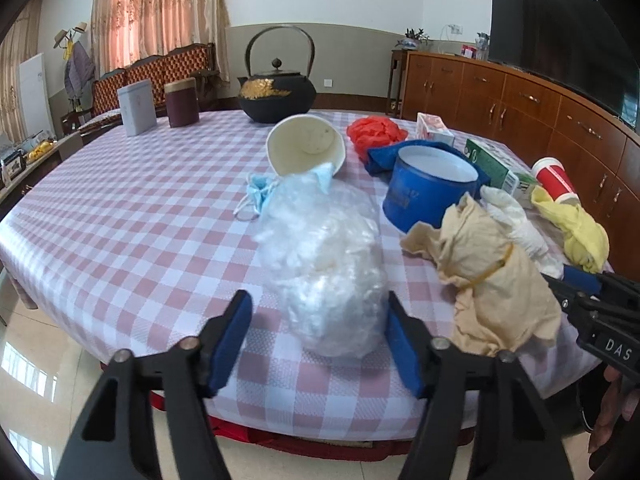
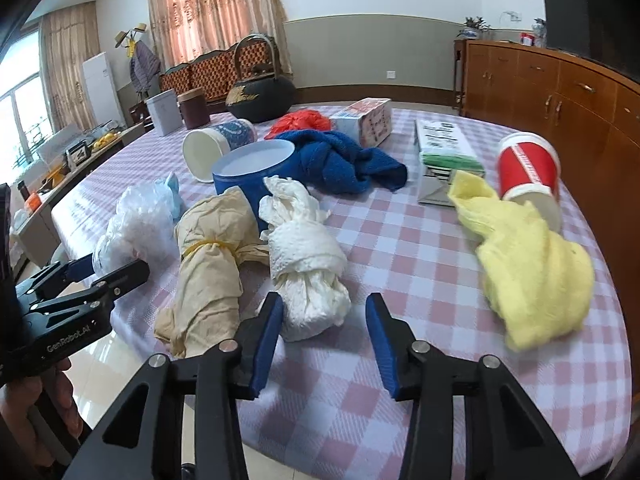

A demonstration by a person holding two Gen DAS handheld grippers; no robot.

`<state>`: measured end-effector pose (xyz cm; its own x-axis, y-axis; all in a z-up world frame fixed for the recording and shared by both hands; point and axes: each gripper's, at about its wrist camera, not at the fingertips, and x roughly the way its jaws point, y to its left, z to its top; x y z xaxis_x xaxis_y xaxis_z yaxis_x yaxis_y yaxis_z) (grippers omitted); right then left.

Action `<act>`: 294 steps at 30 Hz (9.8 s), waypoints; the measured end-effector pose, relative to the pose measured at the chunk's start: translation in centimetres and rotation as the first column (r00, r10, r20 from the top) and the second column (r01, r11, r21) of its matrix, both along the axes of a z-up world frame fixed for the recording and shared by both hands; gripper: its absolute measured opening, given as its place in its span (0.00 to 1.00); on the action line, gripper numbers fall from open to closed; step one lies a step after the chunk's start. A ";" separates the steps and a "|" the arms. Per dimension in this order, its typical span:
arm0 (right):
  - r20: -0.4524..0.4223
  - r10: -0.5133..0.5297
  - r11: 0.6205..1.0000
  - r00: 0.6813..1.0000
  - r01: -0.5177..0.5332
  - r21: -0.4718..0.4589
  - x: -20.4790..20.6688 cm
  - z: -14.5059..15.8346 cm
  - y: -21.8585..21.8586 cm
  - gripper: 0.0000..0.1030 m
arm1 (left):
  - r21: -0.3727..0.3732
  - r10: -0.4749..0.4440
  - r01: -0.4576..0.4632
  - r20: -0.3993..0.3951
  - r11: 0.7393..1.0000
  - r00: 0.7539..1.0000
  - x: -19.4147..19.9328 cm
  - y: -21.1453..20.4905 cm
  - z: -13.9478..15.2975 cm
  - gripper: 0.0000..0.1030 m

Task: Collect trash
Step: 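Grasp the clear plastic bag with the left tool while the right tool grasps the white cloth, then carry both items over the black bucket and open both tools to drop them, then move both tools back from the bucket toward the table, then grasp the beige cloth with the left tool while the right tool grasps the yellow cloth, then carry both cloths over the black bucket and open both tools to drop them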

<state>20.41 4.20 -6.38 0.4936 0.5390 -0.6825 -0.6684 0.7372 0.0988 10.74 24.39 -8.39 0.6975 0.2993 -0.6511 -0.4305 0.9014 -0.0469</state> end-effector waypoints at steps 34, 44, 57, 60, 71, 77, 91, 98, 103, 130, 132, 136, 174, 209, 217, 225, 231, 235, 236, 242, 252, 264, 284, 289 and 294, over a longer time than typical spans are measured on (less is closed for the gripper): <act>0.224 -0.432 0.902 0.874 0.424 0.084 -7.3 6.4 -19.9 0.16 | 0.053 -0.403 0.399 0.146 0.915 0.904 0.6 -16.6 5.9 0.34; 0.200 -0.598 0.798 0.776 0.600 0.056 -9.0 4.7 -31.6 0.16 | 0.061 -0.602 0.599 0.122 0.798 0.789 1.6 -27.9 5.2 0.34; 0.133 -0.685 0.722 0.716 0.692 -0.006 -10.4 0.1 -41.6 0.16 | -0.011 -0.777 0.778 0.040 0.628 0.628 3.5 -39.4 0.8 0.34; 0.116 -0.680 0.726 0.724 0.687 -0.024 -9.9 -1.5 -43.2 0.16 | -0.031 -0.796 0.797 0.028 0.604 0.604 4.4 -41.1 -0.2 0.34; 0.007 -0.655 0.753 0.756 0.653 -0.073 -6.3 -7.1 -46.7 0.16 | -0.068 -0.845 0.843 -0.062 0.534 0.531 7.8 -45.7 -4.9 0.34; -0.060 -0.621 0.781 0.782 0.609 -0.140 -3.6 -10.3 -47.9 0.32 | -0.177 -0.876 0.858 -0.133 0.482 0.464 10.0 -47.3 -8.5 0.56; -0.070 -0.662 0.743 0.747 0.640 -0.194 -3.0 -12.1 -48.8 1.00 | -0.118 -0.805 0.799 -0.161 0.590 0.571 9.3 -46.1 -8.4 0.97; -0.022 -0.684 0.723 0.730 0.672 -0.161 -4.7 -9.6 -48.3 1.00 | -0.091 -0.793 0.789 -0.130 0.607 0.595 8.4 -44.8 -6.2 0.98; 0.019 -0.672 0.731 0.741 0.667 -0.146 -6.0 -7.1 -46.4 1.00 | -0.074 -0.783 0.781 -0.108 0.621 0.613 7.3 -43.5 -4.9 0.98; 0.216 -0.528 0.845 0.821 0.533 0.037 -12.2 4.4 -33.6 1.00 | 0.050 -0.529 0.527 0.037 0.848 0.848 0.7 -29.5 5.1 1.00; 0.204 -0.514 0.857 0.833 0.512 0.067 -12.3 4.9 -32.2 1.00 | 0.047 -0.497 0.495 0.046 0.868 0.867 0.3 -27.9 5.5 1.00; 0.201 -0.478 0.878 0.855 0.472 0.081 -12.4 5.3 -29.6 1.00 | 0.061 -0.431 0.428 0.069 0.902 0.900 -1.0 -24.7 6.3 1.00; 0.156 -0.280 0.955 0.947 0.291 -0.054 -3.4 3.7 -11.1 1.00 | 0.055 -0.111 0.107 0.080 0.993 0.991 -0.5 -8.1 3.5 1.00; 0.107 -0.215 0.973 0.971 0.222 -0.057 0.8 1.9 -9.2 0.38 | -0.007 -0.155 0.156 0.068 0.988 0.986 2.0 -7.5 2.0 0.27; 0.155 -0.231 0.972 0.961 0.233 0.003 -2.0 4.2 -11.3 0.32 | 0.016 -0.192 0.192 0.082 0.981 0.978 0.8 -9.1 3.6 0.21; 0.190 -0.249 0.968 0.950 0.249 0.025 -4.3 5.8 -13.2 0.32 | 0.033 -0.223 0.221 0.105 0.975 0.969 -0.1 -10.7 5.2 0.20; 0.204 -0.273 0.962 0.940 0.270 0.043 -5.8 6.7 -14.7 0.32 | 0.047 -0.251 0.248 0.115 0.968 0.961 -0.9 -11.7 6.0 0.19; 0.215 -0.289 0.957 0.933 0.284 0.051 -6.7 7.2 -15.9 0.32 | 0.049 -0.276 0.272 0.122 0.961 0.954 -1.1 -12.7 6.4 0.19; 0.217 -0.295 0.956 0.931 0.290 0.054 -7.0 7.4 -16.3 0.32 | 0.050 -0.285 0.281 0.123 0.959 0.951 -1.1 -13.0 6.5 0.19; 0.237 -0.350 0.936 0.906 0.344 0.067 -8.4 8.1 -19.2 0.32 | 0.056 -0.353 0.349 0.135 0.935 0.926 -0.9 -15.8 7.0 0.17; 0.237 -0.473 0.880 0.849 0.471 0.068 -10.2 8.0 -26.5 0.32 | 0.064 -0.499 0.495 0.138 0.867 0.856 0.1 -22.8 6.9 0.17; 0.212 -0.604 0.792 0.768 0.608 0.056 -11.5 6.4 -35.2 0.32 | 0.051 -0.658 0.657 0.112 0.752 0.745 1.1 -31.3 5.5 0.17; 0.103 -0.658 0.743 0.746 0.665 -0.076 -9.9 -1.1 -44.7 0.32 | -0.010 -0.846 0.846 -0.001 0.533 0.533 4.8 -43.0 -1.0 0.17; 0.060 -0.607 0.783 0.792 0.609 -0.122 -7.9 -4.3 -45.7 0.32 | -0.052 -0.864 0.862 -0.039 0.504 0.502 6.9 -44.9 -3.2 0.17; 0.000 -0.557 0.820 0.830 0.550 -0.160 -5.3 -7.5 -46.4 0.35 | -0.100 -0.879 0.873 -0.073 0.477 0.472 8.9 -46.3 -5.4 0.21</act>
